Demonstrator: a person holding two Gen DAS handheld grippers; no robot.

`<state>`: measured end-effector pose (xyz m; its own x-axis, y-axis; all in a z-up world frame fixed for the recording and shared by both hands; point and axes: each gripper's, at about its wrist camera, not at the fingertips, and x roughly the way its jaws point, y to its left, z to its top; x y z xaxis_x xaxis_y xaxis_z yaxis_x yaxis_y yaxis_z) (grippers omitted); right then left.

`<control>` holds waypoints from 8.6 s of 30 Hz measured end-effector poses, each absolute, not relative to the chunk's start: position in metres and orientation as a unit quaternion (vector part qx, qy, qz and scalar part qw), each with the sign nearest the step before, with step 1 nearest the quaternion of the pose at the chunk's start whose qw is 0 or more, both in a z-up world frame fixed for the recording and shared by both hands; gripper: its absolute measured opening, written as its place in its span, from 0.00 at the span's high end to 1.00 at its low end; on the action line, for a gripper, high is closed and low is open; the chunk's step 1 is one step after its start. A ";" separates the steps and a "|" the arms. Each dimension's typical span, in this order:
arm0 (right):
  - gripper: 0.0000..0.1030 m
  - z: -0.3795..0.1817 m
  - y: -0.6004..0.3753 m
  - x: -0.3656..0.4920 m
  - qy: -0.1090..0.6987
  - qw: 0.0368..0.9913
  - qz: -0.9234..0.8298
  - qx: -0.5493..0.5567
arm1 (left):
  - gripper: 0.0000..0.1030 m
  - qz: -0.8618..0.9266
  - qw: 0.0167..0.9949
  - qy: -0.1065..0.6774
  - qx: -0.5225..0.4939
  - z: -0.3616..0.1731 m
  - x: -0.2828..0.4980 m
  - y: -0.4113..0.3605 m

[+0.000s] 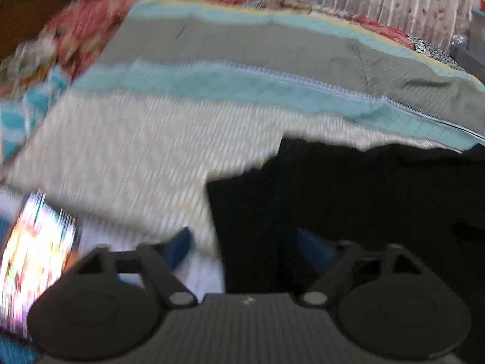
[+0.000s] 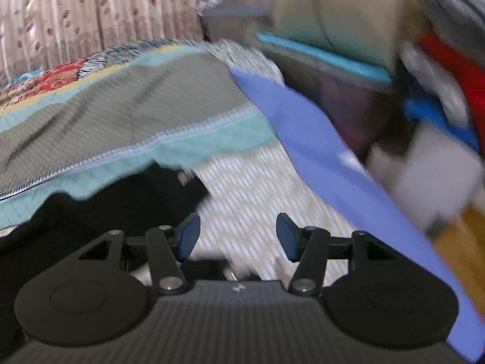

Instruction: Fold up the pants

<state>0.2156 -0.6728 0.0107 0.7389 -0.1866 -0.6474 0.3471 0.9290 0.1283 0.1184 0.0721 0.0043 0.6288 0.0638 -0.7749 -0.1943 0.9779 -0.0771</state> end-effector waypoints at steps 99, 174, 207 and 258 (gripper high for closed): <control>0.50 0.046 -0.569 0.288 0.380 0.888 -0.109 0.233 | 0.24 -0.042 0.909 0.383 0.161 -0.022 0.218 -0.010; 0.53 0.057 -0.289 0.048 0.384 0.874 0.288 0.076 | 0.05 -0.086 0.863 0.343 -0.359 0.017 -0.078 0.145; 0.66 0.028 -0.142 -0.018 0.443 0.759 0.475 -0.033 | 0.08 -0.039 0.868 0.330 -0.369 -0.022 -0.085 0.167; 0.79 0.036 -0.118 -0.008 0.412 0.750 0.516 -0.037 | 0.29 -0.049 0.849 0.323 -0.415 -0.051 -0.043 0.197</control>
<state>-0.0082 -0.1184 0.0361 0.1273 0.7436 -0.6564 -0.8052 0.4639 0.3694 -0.0433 0.1966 -0.0513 0.7866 -0.3515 -0.5077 -0.1852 0.6500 -0.7370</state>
